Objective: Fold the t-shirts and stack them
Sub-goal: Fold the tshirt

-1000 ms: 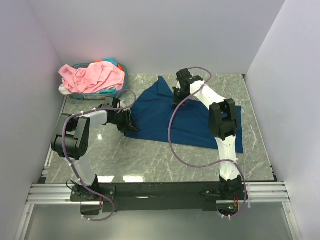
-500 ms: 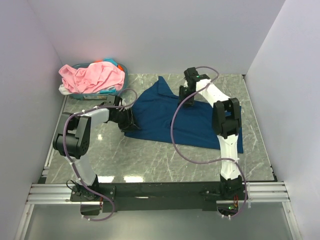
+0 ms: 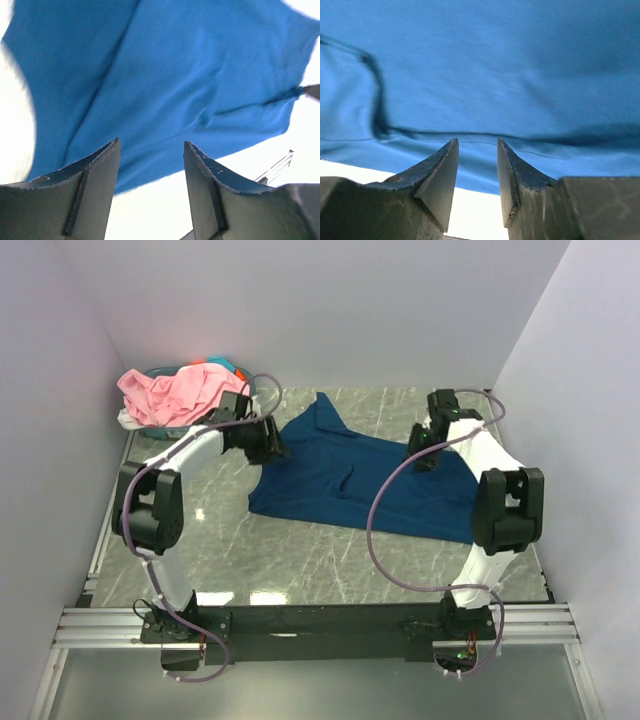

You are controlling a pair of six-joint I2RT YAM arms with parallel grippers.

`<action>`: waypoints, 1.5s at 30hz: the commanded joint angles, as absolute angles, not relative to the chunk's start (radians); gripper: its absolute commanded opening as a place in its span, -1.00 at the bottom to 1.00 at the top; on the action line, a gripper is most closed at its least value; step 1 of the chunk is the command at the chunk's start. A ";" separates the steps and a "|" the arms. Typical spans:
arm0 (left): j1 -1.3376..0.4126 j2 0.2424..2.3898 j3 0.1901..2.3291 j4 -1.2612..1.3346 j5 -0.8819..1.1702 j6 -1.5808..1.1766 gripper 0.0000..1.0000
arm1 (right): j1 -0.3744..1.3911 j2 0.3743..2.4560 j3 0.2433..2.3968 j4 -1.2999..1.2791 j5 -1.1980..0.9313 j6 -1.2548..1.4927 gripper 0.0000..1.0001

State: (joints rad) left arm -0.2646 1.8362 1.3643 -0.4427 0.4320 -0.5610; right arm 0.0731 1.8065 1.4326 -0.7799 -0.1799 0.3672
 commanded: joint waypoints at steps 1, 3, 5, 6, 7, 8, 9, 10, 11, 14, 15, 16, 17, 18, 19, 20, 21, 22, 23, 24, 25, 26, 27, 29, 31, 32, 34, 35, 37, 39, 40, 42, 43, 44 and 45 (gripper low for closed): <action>-0.299 1.923 1.468 -0.457 0.462 -0.549 0.19 | 0.011 1.755 1.356 -0.747 -0.176 0.348 -0.13; -0.324 1.988 1.515 -0.462 0.472 -0.542 0.18 | -0.030 1.741 1.315 -0.742 -0.184 0.344 -0.13; -0.334 2.041 1.535 -0.456 0.497 -0.541 0.18 | -0.077 1.738 1.292 -0.742 -0.187 0.342 -0.13; -0.344 2.058 1.548 -0.453 0.505 -0.543 0.18 | -0.090 1.738 1.284 -0.745 -0.186 0.341 -0.13; -0.347 2.074 1.551 -0.453 0.509 -0.543 0.17 | -0.104 1.738 1.276 -0.747 -0.184 0.339 -0.13; -0.350 2.098 1.554 -0.454 0.512 -0.540 0.18 | -0.127 1.741 1.267 -0.749 -0.184 0.336 -0.13; -0.353 2.109 1.554 -0.459 0.511 -0.538 0.17 | -0.138 1.743 1.261 -0.752 -0.186 0.334 -0.13; -0.353 2.118 1.552 -0.459 0.511 -0.537 0.17 | -0.147 1.744 1.256 -0.755 -0.183 0.334 -0.14; -0.354 2.131 1.548 -0.462 0.508 -0.534 0.17 | -0.165 1.750 1.244 -0.756 -0.181 0.334 -0.14; -0.354 2.135 1.519 -0.453 0.502 -0.526 0.16 | -0.199 1.755 1.212 -0.753 -0.178 0.337 -0.14; -0.354 2.135 1.505 -0.451 0.494 -0.525 0.16 | -0.209 1.756 1.203 -0.750 -0.179 0.337 -0.14; -0.354 2.135 1.499 -0.451 0.489 -0.522 0.17 | -0.216 1.759 1.195 -0.746 -0.179 0.341 -0.15; -0.354 2.135 1.493 -0.451 0.485 -0.515 0.16 | -0.222 1.767 1.184 -0.746 -0.176 0.342 -0.15; -0.354 2.134 1.477 -0.449 0.477 -0.514 0.17 | -0.233 1.772 1.181 -0.746 -0.173 0.345 -0.15; -0.354 2.134 1.471 -0.446 0.473 -0.512 0.16 | -0.238 1.778 1.180 -0.747 -0.170 0.347 -0.15; -0.354 2.134 1.463 -0.443 0.468 -0.509 0.16 | -0.239 1.792 1.183 -0.750 -0.160 0.350 -0.15; -0.354 2.134 1.450 -0.442 0.465 -0.509 0.16 | -0.241 1.802 1.184 -0.753 -0.155 0.351 -0.15; -0.354 2.132 1.442 -0.439 0.459 -0.509 0.16 | -0.241 1.813 1.189 -0.764 -0.152 0.353 -0.15; -0.354 2.129 1.436 -0.437 0.456 -0.508 0.16 | -0.242 1.830 1.196 -0.772 -0.149 0.354 -0.16; -0.354 2.128 1.422 -0.437 0.451 -0.509 0.16 | -0.242 1.839 1.198 -0.776 -0.144 0.356 -0.16; -0.354 2.123 1.414 -0.437 0.439 -0.508 0.16 | -0.242 1.847 1.200 -0.788 -0.141 0.357 -0.17; -0.354 2.115 1.407 -0.437 0.431 -0.508 0.16 | -0.242 1.856 1.198 -0.793 -0.140 0.360 -0.17; -0.354 2.112 1.391 -0.437 0.425 -0.508 0.16 | -0.242 1.861 1.197 -0.798 -0.135 0.362 -0.17; -0.354 2.097 1.373 -0.433 0.411 -0.509 0.17 | -0.244 1.871 1.183 -0.813 -0.130 0.364 -0.17; -0.354 2.086 1.344 -0.428 0.407 -0.515 0.17 | -0.247 1.878 1.172 -0.827 -0.124 0.370 -0.17; -0.354 2.074 1.324 -0.425 0.402 -0.518 0.17 | -0.252 1.882 1.160 -0.828 -0.126 0.371 -0.18; -0.354 2.060 1.301 -0.420 0.396 -0.526 0.17 | -0.256 1.884 1.147 -0.841 -0.130 0.374 -0.18; -0.354 2.045 1.281 -0.420 0.387 -0.528 0.17 | -0.261 1.882 1.134 -0.845 -0.133 0.377 -0.18; -0.354 2.031 1.258 -0.425 0.376 -0.529 0.17 | -0.262 1.873 1.114 -0.851 -0.132 0.385 -0.18; -0.354 2.007 1.223 -0.426 0.364 -0.531 0.18 | -0.264 1.865 1.100 -0.859 -0.127 0.387 -0.18; -0.354 1.988 1.209 -0.426 0.362 -0.531 0.18 | -0.262 1.858 1.083 -0.861 -0.124 0.393 -0.18; -0.354 1.970 1.168 -0.422 0.359 -0.534 0.18 | -0.265 1.848 1.066 -0.865 -0.120 0.400 -0.19; -0.356 1.961 1.154 -0.417 0.362 -0.538 0.18 | -0.265 1.836 1.048 -0.867 -0.111 0.408 -0.19; -0.357 1.941 1.128 -0.414 0.365 -0.541 0.18 | -0.265 1.827 1.037 -0.867 -0.095 0.410 -0.19; -0.359 1.931 1.114 -0.411 0.367 -0.545 0.18 | -0.267 1.818 1.026 -0.867 -0.089 0.413 -0.19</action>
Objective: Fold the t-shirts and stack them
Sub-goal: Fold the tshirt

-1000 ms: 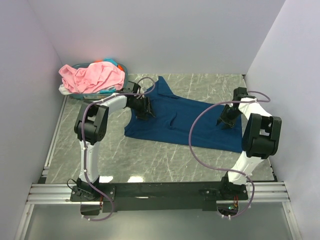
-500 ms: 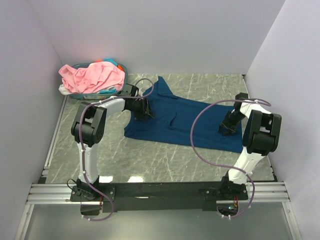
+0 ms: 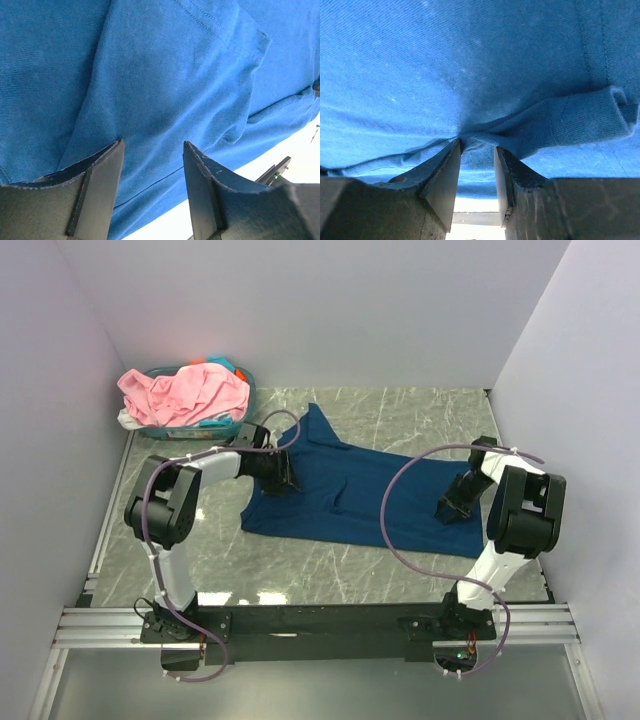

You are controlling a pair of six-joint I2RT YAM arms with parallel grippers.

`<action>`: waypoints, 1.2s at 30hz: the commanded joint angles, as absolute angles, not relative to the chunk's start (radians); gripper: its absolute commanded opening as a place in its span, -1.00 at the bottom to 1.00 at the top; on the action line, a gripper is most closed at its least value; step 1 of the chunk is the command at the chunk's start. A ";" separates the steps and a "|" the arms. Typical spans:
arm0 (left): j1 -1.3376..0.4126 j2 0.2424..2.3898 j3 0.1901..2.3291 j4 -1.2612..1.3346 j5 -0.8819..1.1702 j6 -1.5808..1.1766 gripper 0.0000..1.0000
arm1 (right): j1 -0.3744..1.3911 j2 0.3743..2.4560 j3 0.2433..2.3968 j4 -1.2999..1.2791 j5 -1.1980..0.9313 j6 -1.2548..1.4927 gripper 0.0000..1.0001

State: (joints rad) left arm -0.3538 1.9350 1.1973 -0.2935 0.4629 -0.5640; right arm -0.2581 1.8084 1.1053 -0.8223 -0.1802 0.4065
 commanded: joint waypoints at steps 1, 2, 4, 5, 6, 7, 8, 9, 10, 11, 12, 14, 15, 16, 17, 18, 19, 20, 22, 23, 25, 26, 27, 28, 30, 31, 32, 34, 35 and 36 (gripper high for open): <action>-0.360 1.922 1.100 -0.410 0.367 -0.549 0.18 | -0.267 1.804 1.006 -0.865 -0.086 0.417 -0.19; -0.364 1.899 1.079 -0.407 0.367 -0.551 0.18 | -0.267 1.795 0.996 -0.865 -0.081 0.417 -0.19; -0.373 1.869 1.060 -0.410 0.357 -0.552 0.18 | -0.267 1.770 0.973 -0.870 -0.072 0.422 -0.19; -0.376 1.859 1.045 -0.416 0.354 -0.552 0.18 | -0.267 1.763 0.966 -0.870 -0.072 0.423 -0.18; -0.380 1.849 1.040 -0.419 0.351 -0.554 0.18 | -0.267 1.755 0.963 -0.873 -0.069 0.423 -0.18; -0.382 1.830 1.035 -0.422 0.347 -0.557 0.18 | -0.267 1.741 0.965 -0.874 -0.069 0.426 -0.18; -0.387 1.821 1.034 -0.428 0.345 -0.558 0.18 | -0.265 1.735 0.968 -0.877 -0.069 0.426 -0.18; -0.387 1.810 1.037 -0.428 0.347 -0.560 0.18 | -0.267 1.730 0.974 -0.887 -0.071 0.426 -0.18; -0.388 1.790 1.040 -0.429 0.351 -0.561 0.19 | -0.267 1.717 0.995 -0.893 -0.072 0.425 -0.18; -0.390 1.781 1.057 -0.430 0.354 -0.561 0.19 | -0.267 1.709 1.009 -0.899 -0.074 0.423 -0.18; -0.391 1.773 1.071 -0.440 0.353 -0.560 0.20 | -0.267 1.701 1.026 -0.914 -0.077 0.425 -0.18; -0.393 1.758 1.130 -0.454 0.351 -0.555 0.21 | -0.265 1.672 1.093 -0.926 -0.068 0.423 -0.17; -0.393 1.758 1.153 -0.472 0.350 -0.552 0.22 | -0.267 1.660 1.118 -0.928 -0.060 0.423 -0.17; -0.391 1.761 1.179 -0.480 0.348 -0.548 0.22 | -0.267 1.637 1.167 -0.925 -0.051 0.416 -0.17; -0.391 1.766 1.234 -0.489 0.347 -0.545 0.23 | -0.268 1.628 1.192 -0.920 -0.026 0.411 -0.16; -0.393 1.781 1.264 -0.505 0.348 -0.542 0.23 | -0.268 1.620 1.239 -0.908 -0.015 0.399 -0.16; -0.393 1.790 1.293 -0.512 0.351 -0.540 0.24 | -0.268 1.618 1.261 -0.899 -0.008 0.390 -0.16; -0.391 1.801 1.351 -0.517 0.354 -0.538 0.24 | -0.268 1.621 1.282 -0.890 -0.002 0.381 -0.15; -0.391 1.840 1.412 -0.534 0.359 -0.531 0.25 | -0.270 1.641 1.336 -0.853 0.023 0.365 -0.15; -0.391 1.857 1.471 -0.538 0.357 -0.526 0.25 | -0.270 1.654 1.354 -0.842 0.044 0.362 -0.15; -0.390 1.913 1.559 -0.557 0.357 -0.512 0.25 | -0.272 1.702 1.400 -0.807 0.057 0.359 -0.15; -0.390 1.931 1.592 -0.564 0.359 -0.508 0.25 | -0.272 1.722 1.416 -0.796 0.063 0.357 -0.15; -0.390 1.950 1.624 -0.568 0.359 -0.500 0.25 | -0.272 1.742 1.431 -0.775 0.078 0.356 -0.15; -0.390 1.985 1.678 -0.568 0.367 -0.499 0.25 | -0.275 1.776 1.456 -0.766 0.086 0.353 -0.15; -0.387 2.015 1.730 -0.565 0.374 -0.494 0.24 | -0.276 1.811 1.480 -0.738 0.090 0.348 -0.15; -0.387 2.045 1.774 -0.561 0.380 -0.492 0.24 | -0.279 1.844 1.503 -0.732 0.095 0.347 -0.15; -0.384 2.058 1.798 -0.561 0.383 -0.492 0.24 | -0.282 1.858 1.514 -0.724 0.098 0.347 -0.15; -0.376 2.098 1.847 -0.557 0.390 -0.495 0.25 | -0.291 1.897 1.545 -0.712 0.097 0.348 -0.15; -0.367 2.109 1.861 -0.552 0.396 -0.499 0.25 | -0.294 1.911 1.555 -0.709 0.095 0.350 -0.15; -0.362 2.121 1.871 -0.542 0.399 -0.508 0.25 | -0.299 1.931 1.568 -0.703 0.094 0.351 -0.15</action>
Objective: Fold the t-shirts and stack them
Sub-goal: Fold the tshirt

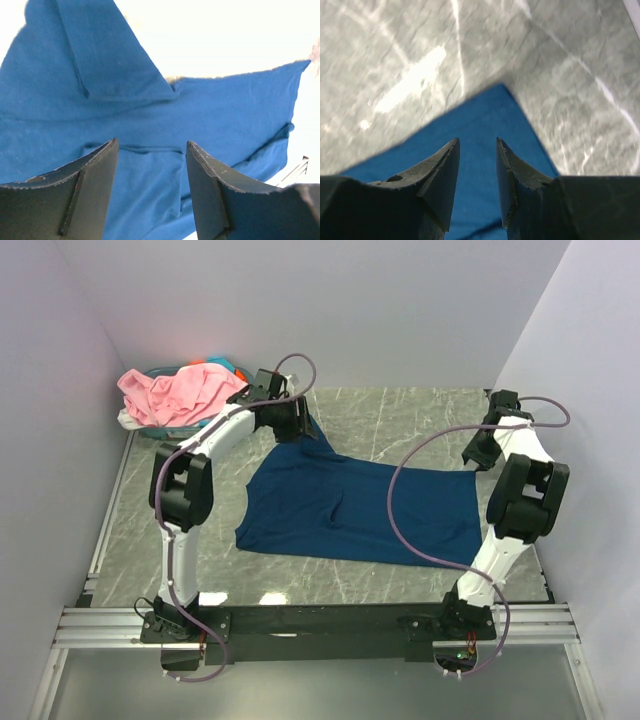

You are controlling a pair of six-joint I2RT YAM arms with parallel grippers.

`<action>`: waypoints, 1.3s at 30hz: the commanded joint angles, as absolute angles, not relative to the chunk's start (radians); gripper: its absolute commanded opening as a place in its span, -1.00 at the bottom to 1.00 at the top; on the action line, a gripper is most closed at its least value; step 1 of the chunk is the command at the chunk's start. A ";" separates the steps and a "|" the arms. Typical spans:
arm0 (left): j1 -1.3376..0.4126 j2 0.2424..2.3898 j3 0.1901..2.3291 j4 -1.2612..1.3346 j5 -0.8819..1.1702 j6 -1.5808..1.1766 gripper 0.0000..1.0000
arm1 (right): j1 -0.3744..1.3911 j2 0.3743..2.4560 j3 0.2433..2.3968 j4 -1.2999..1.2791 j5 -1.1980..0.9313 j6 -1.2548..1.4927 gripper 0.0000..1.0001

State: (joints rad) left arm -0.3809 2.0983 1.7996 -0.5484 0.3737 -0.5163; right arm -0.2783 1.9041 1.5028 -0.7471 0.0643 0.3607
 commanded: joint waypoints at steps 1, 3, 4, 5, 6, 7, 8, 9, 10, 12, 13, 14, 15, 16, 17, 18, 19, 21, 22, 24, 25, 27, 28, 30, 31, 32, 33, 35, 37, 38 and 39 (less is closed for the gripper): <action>-0.356 2.138 1.887 -0.538 0.403 -0.512 0.24 | -0.301 1.943 1.574 -0.700 0.091 0.353 -0.15; -0.338 2.151 1.896 -0.520 0.413 -0.532 0.24 | -0.311 1.979 1.597 -0.709 0.094 0.353 -0.16; -0.333 2.161 1.899 -0.514 0.416 -0.537 0.24 | -0.313 1.991 1.603 -0.712 0.095 0.354 -0.16; -0.322 2.166 1.899 -0.508 0.419 -0.541 0.24 | -0.317 2.002 1.609 -0.715 0.097 0.354 -0.16; -0.318 2.172 1.899 -0.496 0.419 -0.551 0.24 | -0.319 2.014 1.611 -0.715 0.095 0.353 -0.16; -0.313 2.175 1.901 -0.492 0.419 -0.552 0.24 | -0.322 2.019 1.614 -0.712 0.094 0.350 -0.16; -0.305 2.180 1.902 -0.489 0.419 -0.554 0.24 | -0.325 2.028 1.617 -0.712 0.091 0.351 -0.16; -0.304 2.190 1.905 -0.489 0.419 -0.557 0.24 | -0.327 2.043 1.624 -0.713 0.091 0.350 -0.16; -0.299 2.195 1.916 -0.494 0.422 -0.557 0.24 | -0.327 2.054 1.631 -0.718 0.092 0.353 -0.16; -0.295 2.212 1.934 -0.500 0.420 -0.557 0.24 | -0.330 2.077 1.641 -0.722 0.089 0.353 -0.16; -0.291 2.217 1.942 -0.506 0.422 -0.555 0.24 | -0.331 2.085 1.644 -0.726 0.086 0.353 -0.16; -0.290 2.223 1.948 -0.509 0.420 -0.555 0.24 | -0.331 2.091 1.651 -0.730 0.086 0.354 -0.16; -0.288 2.230 1.960 -0.511 0.420 -0.554 0.24 | -0.331 2.097 1.649 -0.729 0.084 0.354 -0.16; -0.287 2.235 1.965 -0.515 0.420 -0.554 0.24 | -0.331 2.098 1.646 -0.730 0.081 0.354 -0.16; -0.285 2.240 1.968 -0.517 0.420 -0.555 0.24 | -0.331 2.102 1.641 -0.732 0.080 0.354 -0.16; -0.284 2.246 1.970 -0.515 0.420 -0.557 0.24 | -0.331 2.103 1.638 -0.732 0.074 0.357 -0.16; -0.281 2.249 1.971 -0.515 0.419 -0.558 0.24 | -0.331 2.105 1.638 -0.736 0.071 0.359 -0.16; -0.279 2.256 1.967 -0.514 0.413 -0.561 0.23 | -0.331 2.108 1.631 -0.738 0.064 0.364 -0.17; -0.278 2.258 1.967 -0.512 0.408 -0.561 0.23 | -0.331 2.108 1.628 -0.738 0.064 0.364 -0.17; -0.276 2.267 1.965 -0.508 0.407 -0.563 0.22 | -0.330 2.109 1.621 -0.738 0.064 0.370 -0.17; -0.276 2.272 1.964 -0.506 0.402 -0.564 0.22 | -0.331 2.109 1.621 -0.739 0.063 0.370 -0.18; -0.276 2.281 1.968 -0.494 0.400 -0.565 0.21 | -0.331 2.115 1.626 -0.744 0.064 0.371 -0.24; -0.276 2.286 1.968 -0.489 0.399 -0.565 0.20 | -0.331 2.118 1.629 -0.747 0.064 0.371 -0.27; -0.276 2.301 1.977 -0.473 0.396 -0.563 0.20 | -0.331 2.128 1.638 -0.755 0.066 0.373 -0.39; -0.275 2.307 1.983 -0.466 0.393 -0.561 0.20 | -0.331 2.129 1.641 -0.758 0.066 0.373 -0.42; -0.276 2.315 1.988 -0.459 0.391 -0.555 0.20 | -0.331 2.134 1.647 -0.762 0.064 0.374 -0.49; -0.275 2.328 1.997 -0.450 0.394 -0.552 0.20 | -0.331 2.135 1.649 -0.762 0.064 0.374 -0.52; -0.275 2.358 2.012 -0.428 0.405 -0.539 0.20 | -0.330 2.137 1.655 -0.767 0.061 0.374 -0.61; -0.273 2.379 2.042 -0.407 0.413 -0.528 0.20 | -0.331 2.138 1.658 -0.772 0.060 0.373 -0.66; -0.273 2.388 2.048 -0.399 0.416 -0.526 0.20 | -0.331 2.140 1.663 -0.778 0.060 0.371 -0.70; -0.272 2.407 2.060 -0.387 0.426 -0.528 0.20 | -0.330 2.141 1.664 -0.779 0.058 0.373 -0.70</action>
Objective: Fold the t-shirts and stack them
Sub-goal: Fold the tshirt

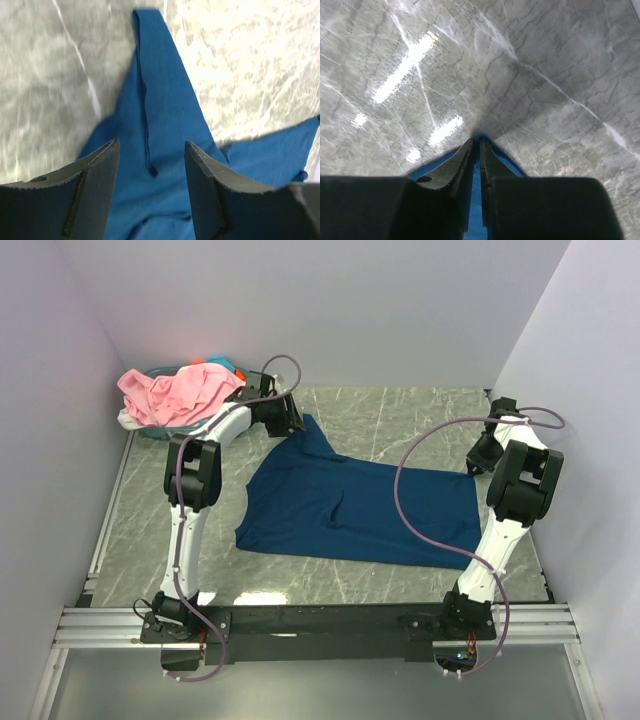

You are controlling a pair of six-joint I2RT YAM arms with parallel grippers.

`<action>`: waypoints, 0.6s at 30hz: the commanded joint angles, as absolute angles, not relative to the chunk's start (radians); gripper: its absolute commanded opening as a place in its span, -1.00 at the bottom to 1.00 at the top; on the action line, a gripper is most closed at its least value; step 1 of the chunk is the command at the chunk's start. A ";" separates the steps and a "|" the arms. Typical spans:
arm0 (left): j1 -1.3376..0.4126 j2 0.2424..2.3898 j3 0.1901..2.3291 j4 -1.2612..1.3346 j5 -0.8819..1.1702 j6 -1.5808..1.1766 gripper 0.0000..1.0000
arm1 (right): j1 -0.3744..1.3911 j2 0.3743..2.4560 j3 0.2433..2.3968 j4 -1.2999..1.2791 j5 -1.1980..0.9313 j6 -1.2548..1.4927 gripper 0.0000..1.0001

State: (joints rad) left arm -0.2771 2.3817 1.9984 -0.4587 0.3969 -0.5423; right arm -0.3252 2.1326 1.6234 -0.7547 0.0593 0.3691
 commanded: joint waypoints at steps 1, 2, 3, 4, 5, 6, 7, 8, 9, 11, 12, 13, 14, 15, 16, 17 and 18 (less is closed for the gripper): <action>-0.268 2.413 2.063 -0.365 0.429 -0.529 0.20 | -0.331 2.140 1.666 -0.782 0.058 0.371 -0.71; -0.267 2.427 2.066 -0.350 0.431 -0.537 0.20 | -0.331 2.138 1.667 -0.787 0.057 0.374 -0.73; -0.265 2.431 2.068 -0.333 0.433 -0.543 0.20 | -0.331 2.140 1.669 -0.788 0.049 0.374 -0.74; -0.259 2.436 2.071 -0.319 0.434 -0.551 0.20 | -0.331 2.137 1.669 -0.790 0.048 0.374 -0.74; -0.258 2.447 2.072 -0.290 0.434 -0.563 0.20 | -0.331 2.135 1.669 -0.792 0.048 0.374 -0.74; -0.256 2.454 2.083 -0.278 0.437 -0.568 0.20 | -0.331 2.134 1.669 -0.793 0.043 0.374 -0.74; -0.252 2.460 2.088 -0.262 0.442 -0.574 0.20 | -0.331 2.134 1.666 -0.795 0.040 0.374 -0.74; -0.250 2.474 2.100 -0.235 0.443 -0.589 0.20 | -0.331 2.134 1.666 -0.795 0.040 0.374 -0.74; -0.250 2.480 2.108 -0.216 0.445 -0.597 0.20 | -0.330 2.134 1.666 -0.796 0.038 0.374 -0.75; -0.249 2.499 2.121 -0.186 0.440 -0.612 0.19 | -0.331 2.132 1.658 -0.795 0.029 0.376 -0.75; -0.249 2.505 2.132 -0.158 0.436 -0.617 0.20 | -0.331 2.132 1.657 -0.798 0.028 0.376 -0.75; -0.249 2.511 2.138 -0.147 0.431 -0.624 0.20 | -0.331 2.131 1.654 -0.795 0.025 0.376 -0.75; -0.249 2.526 2.144 -0.140 0.419 -0.629 0.21 | -0.331 2.132 1.652 -0.795 0.023 0.377 -0.75; -0.249 2.536 2.164 -0.137 0.413 -0.630 0.21 | -0.331 2.132 1.652 -0.793 0.020 0.377 -0.76; -0.249 2.543 2.172 -0.132 0.407 -0.634 0.22 | -0.331 2.134 1.655 -0.793 0.018 0.379 -0.76; -0.249 2.554 2.181 -0.126 0.403 -0.637 0.22 | -0.331 2.137 1.655 -0.795 0.014 0.379 -0.76; -0.249 2.560 2.184 -0.117 0.403 -0.641 0.22 | -0.331 2.138 1.658 -0.796 0.009 0.379 -0.76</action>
State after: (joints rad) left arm -0.2462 2.5404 2.1296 -0.1944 0.4145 -0.6174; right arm -0.3252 2.1330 1.6314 -0.7818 0.0254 0.3710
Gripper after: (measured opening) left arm 0.606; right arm 0.123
